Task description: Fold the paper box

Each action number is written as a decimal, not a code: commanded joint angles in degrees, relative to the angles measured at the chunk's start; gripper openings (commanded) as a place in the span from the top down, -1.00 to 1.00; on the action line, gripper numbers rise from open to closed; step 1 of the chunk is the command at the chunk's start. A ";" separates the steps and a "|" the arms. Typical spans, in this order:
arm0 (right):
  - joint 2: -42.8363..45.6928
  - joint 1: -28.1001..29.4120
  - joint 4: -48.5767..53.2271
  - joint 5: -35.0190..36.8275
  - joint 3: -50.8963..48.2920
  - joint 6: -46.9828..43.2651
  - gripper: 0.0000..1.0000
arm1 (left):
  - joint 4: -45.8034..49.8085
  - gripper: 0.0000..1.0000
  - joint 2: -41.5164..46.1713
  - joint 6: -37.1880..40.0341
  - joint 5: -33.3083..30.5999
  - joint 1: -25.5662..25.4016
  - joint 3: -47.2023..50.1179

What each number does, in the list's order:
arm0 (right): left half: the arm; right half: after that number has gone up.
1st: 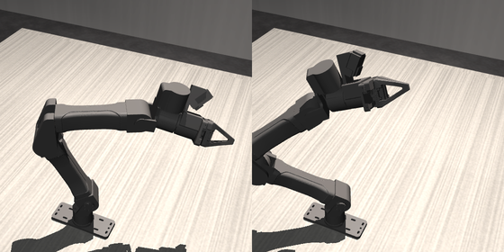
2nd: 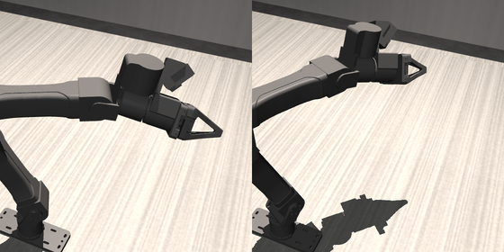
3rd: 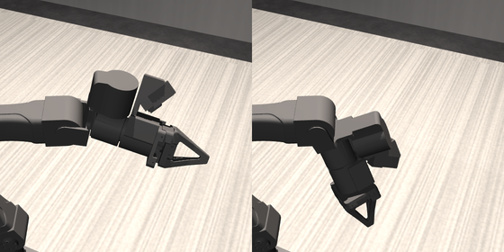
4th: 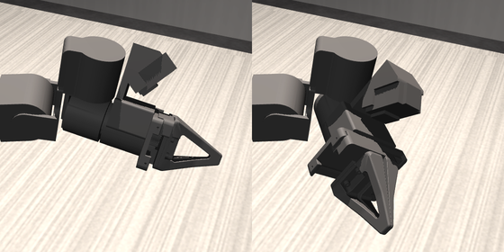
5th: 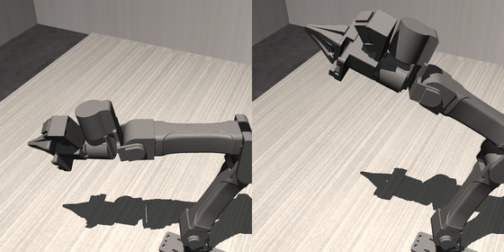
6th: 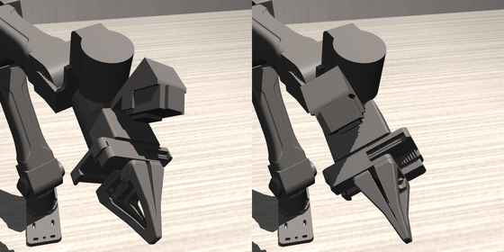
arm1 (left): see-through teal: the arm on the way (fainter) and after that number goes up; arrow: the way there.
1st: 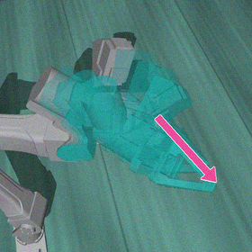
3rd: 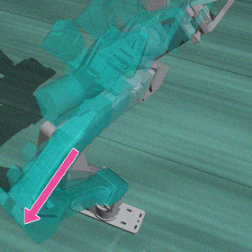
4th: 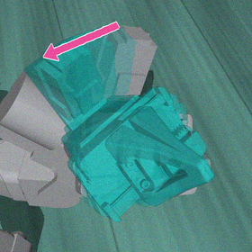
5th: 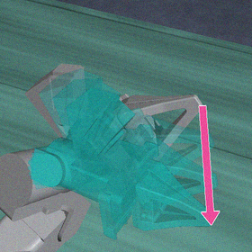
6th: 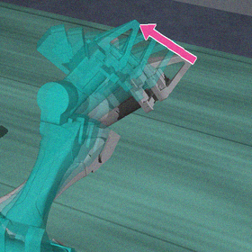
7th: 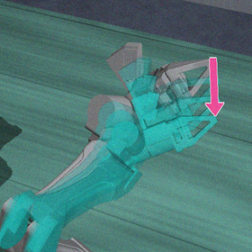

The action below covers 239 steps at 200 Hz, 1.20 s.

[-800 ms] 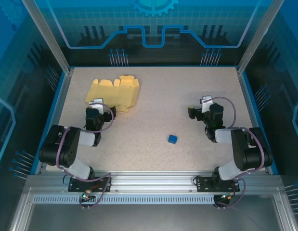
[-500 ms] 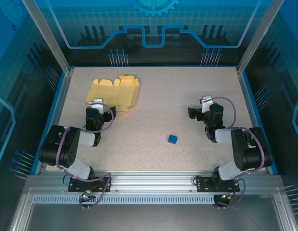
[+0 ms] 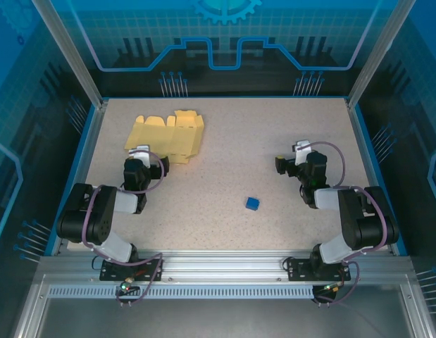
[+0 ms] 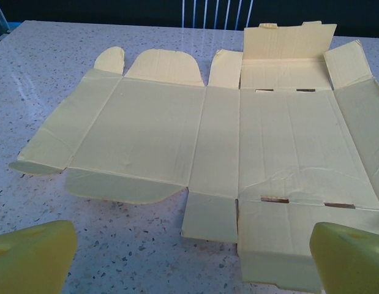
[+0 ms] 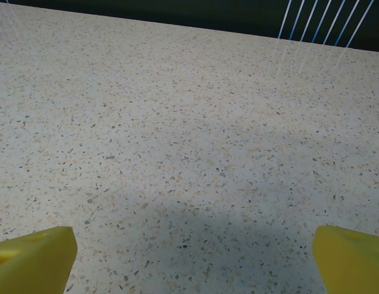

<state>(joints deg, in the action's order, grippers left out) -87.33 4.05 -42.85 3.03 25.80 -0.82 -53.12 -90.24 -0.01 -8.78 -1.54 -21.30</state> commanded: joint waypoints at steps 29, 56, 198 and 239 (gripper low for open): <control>1.20 -0.82 0.35 0.65 -0.75 0.74 -1.00 | 0.08 -0.98 1.44 -0.43 1.62 0.76 -0.49; 1.19 -0.75 0.31 0.66 -0.75 0.75 -1.00 | 0.05 -0.98 1.38 -0.42 1.52 0.75 -0.42; 23.70 3.23 37.79 6.13 13.86 16.48 -1.00 | 46.22 -0.97 18.20 -19.78 2.80 1.46 -18.99; 15.32 17.19 43.94 9.84 21.58 16.64 -0.98 | 49.28 -0.90 13.27 -19.07 9.57 -3.75 -22.44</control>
<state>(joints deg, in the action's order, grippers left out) -66.70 14.46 -5.65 11.29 42.85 13.87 -10.87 -72.55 -17.80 -5.45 -1.93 -40.18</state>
